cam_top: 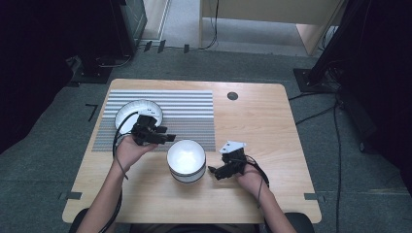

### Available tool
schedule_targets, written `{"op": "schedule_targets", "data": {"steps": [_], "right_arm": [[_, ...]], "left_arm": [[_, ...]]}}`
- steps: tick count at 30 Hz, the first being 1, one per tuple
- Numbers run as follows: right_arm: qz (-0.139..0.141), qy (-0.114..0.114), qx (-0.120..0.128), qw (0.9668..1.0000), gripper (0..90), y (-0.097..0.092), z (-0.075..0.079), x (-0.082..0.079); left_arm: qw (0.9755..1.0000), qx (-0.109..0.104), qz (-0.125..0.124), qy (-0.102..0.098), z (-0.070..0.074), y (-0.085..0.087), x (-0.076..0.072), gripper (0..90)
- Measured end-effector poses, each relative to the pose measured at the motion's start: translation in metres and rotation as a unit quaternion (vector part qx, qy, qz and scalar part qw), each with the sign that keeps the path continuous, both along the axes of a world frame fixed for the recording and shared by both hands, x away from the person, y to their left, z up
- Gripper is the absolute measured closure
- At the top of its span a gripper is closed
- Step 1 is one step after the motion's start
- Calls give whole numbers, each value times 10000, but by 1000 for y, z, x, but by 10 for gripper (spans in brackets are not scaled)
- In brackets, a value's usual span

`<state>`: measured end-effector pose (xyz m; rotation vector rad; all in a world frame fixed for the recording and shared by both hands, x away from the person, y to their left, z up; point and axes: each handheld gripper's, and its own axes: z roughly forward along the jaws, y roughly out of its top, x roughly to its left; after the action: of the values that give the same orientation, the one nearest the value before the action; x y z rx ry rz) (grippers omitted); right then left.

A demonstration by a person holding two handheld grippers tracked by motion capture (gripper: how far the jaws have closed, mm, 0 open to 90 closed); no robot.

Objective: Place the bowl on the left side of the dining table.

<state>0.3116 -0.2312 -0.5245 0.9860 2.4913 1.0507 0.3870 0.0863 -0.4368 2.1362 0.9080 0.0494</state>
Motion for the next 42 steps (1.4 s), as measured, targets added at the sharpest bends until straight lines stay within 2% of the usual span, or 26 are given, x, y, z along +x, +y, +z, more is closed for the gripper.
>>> {"op": "schedule_targets", "data": {"steps": [16,23,30,37,42], "right_arm": [[2,-14,0,10000,0,0,0,0],[6,-19,2,10000,0,0,0,0],[3,-24,7,10000,0,0,0,0],[5,-19,4,10000,0,0,0,0],[11,-24,3,10000,0,0,0,0]], "left_arm": [[9999,-41,-83,-76,19,-2,-10,417],[9998,-129,-93,-115,26,-2,-14,415],[9997,-218,-97,-39,30,-3,-17,413],[9996,-196,-196,-22,30,-6,-20,418],[9994,-220,-242,-58,31,-8,-22,457]]}}
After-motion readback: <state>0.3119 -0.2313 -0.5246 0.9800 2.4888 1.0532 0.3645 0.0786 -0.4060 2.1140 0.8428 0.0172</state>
